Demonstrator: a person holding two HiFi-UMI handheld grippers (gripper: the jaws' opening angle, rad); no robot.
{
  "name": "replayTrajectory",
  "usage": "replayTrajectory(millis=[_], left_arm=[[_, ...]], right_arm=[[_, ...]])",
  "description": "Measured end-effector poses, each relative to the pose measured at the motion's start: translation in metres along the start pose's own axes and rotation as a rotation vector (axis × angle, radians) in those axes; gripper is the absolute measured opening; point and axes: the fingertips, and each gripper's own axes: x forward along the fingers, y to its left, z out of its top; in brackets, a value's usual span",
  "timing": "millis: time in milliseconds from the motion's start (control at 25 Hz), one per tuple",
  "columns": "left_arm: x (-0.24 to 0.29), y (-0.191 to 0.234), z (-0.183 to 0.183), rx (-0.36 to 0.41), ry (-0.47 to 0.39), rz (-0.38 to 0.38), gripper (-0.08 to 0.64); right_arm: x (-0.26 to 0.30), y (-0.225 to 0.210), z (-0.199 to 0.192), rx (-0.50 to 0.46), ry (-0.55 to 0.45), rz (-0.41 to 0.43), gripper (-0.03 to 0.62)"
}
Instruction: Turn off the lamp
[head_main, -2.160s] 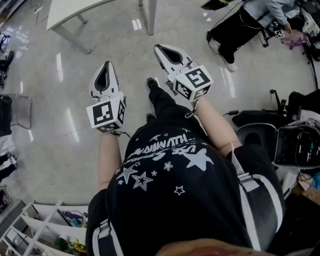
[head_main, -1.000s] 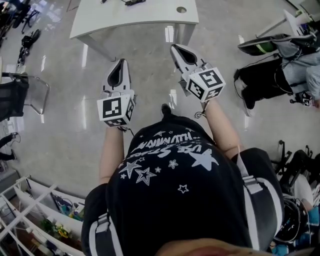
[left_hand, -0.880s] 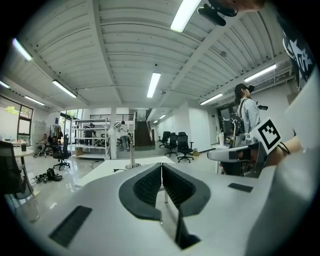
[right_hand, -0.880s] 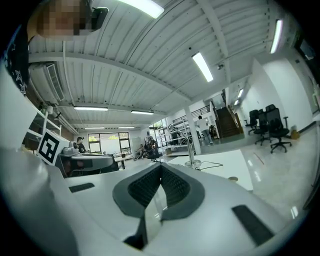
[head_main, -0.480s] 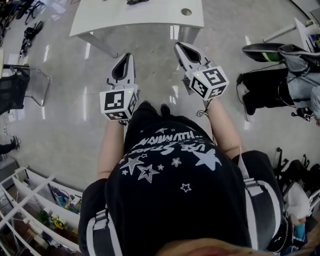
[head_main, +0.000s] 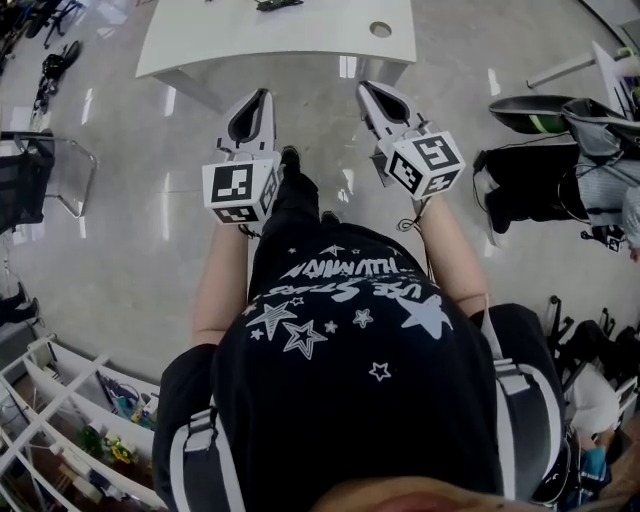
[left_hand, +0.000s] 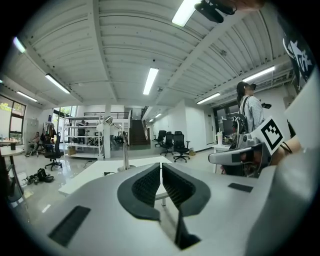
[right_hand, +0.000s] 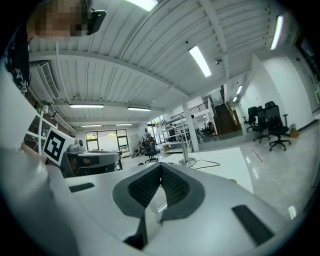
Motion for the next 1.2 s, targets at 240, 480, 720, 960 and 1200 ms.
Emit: replayTrajectory(millis=[240,480,720,960,1200], left_arm=[[0.031,0.037,-0.007,-0.019,0.010,-0.012,0.009],[0.063,0.083,-0.011,-0.039,0.018,-0.033,0.009],[0.105,0.137,-0.012,-0.056,0.025,-0.058,0.009],[0.151,0.174,-0.026,-0.079,0.077,-0.171,0.011],[0.196,0.194,-0.050,-0.083,0.140,-0.263,0.011]], right_arm=[[0.047,-0.010,0.003,-0.010,0.021,-0.014,0.005],[0.102,-0.016,0.009,-0.010,0.035,-0.021,0.005],[0.164,-0.028,0.020,-0.021,0.052,-0.046,0.005],[0.220,-0.044,0.028,-0.013,0.069,-0.102,0.005],[0.263,-0.069,0.023,0.011,0.083,-0.160,0.005]])
